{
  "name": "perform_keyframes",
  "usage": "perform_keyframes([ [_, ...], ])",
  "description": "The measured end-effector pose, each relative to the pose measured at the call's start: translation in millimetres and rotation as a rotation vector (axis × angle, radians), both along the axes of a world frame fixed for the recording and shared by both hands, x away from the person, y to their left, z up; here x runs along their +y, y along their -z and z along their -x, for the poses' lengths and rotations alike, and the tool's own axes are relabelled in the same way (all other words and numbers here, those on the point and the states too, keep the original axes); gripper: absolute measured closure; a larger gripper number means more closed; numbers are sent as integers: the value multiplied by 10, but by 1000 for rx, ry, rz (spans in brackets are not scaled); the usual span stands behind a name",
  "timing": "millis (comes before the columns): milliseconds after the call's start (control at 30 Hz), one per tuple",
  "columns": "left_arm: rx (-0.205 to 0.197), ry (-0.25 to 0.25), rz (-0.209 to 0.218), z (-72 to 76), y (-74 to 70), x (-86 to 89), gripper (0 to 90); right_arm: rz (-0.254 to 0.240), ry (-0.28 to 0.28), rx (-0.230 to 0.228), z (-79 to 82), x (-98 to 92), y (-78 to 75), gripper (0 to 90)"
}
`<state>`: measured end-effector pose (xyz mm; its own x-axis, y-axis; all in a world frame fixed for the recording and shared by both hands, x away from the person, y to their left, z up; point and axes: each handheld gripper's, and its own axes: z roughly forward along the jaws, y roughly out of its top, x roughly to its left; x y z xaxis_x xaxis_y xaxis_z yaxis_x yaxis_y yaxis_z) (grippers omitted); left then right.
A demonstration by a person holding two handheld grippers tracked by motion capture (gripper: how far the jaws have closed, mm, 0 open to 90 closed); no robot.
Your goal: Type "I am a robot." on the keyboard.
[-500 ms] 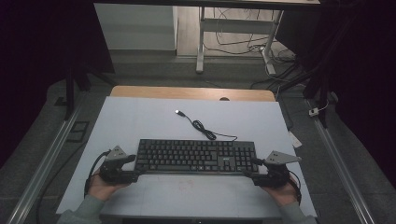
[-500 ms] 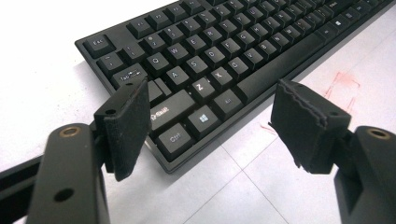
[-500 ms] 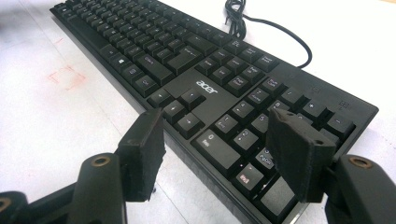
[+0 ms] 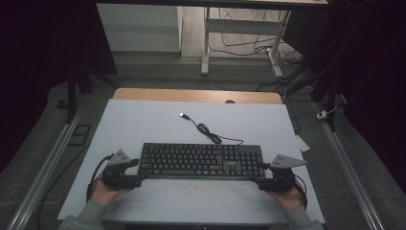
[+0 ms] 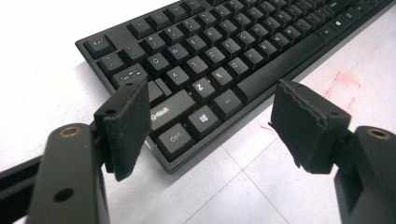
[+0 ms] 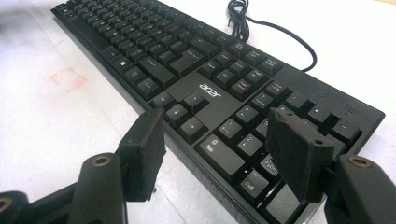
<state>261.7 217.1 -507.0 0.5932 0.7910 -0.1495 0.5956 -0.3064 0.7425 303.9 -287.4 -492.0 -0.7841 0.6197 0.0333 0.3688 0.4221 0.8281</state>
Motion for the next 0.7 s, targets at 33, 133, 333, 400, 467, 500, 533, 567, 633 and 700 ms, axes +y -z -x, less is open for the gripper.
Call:
perform_keyframes([
  [33,-1,0,1,0,0,0,288,-1,1,0,0,5,-1,378],
  [133,-4,0,0,-1,-6,0,288,-1,2,1,3,18,-3,379],
  [333,-12,-7,0,-10,-12,-5,290,-16,-3,5,-8,61,6,380],
  [400,-8,-10,-1,-21,-6,-13,291,-21,-11,13,-29,91,7,380],
  [467,-9,-8,-3,-35,-5,-18,291,-33,-7,19,-43,110,7,380],
  [500,-10,-9,-3,-38,-7,-21,291,-30,-8,18,-49,119,3,380],
  [533,-10,-11,-3,-40,-10,-28,293,-36,-11,17,-51,133,2,381],
  [567,-12,-12,-2,-42,-11,-35,294,-28,-10,15,-50,142,-4,381],
  [633,-14,-10,-2,-52,-17,-47,299,-33,-15,16,-51,163,-3,381],
  [700,-16,-9,0,-65,-22,-62,304,-25,-15,17,-52,167,-5,381],
])
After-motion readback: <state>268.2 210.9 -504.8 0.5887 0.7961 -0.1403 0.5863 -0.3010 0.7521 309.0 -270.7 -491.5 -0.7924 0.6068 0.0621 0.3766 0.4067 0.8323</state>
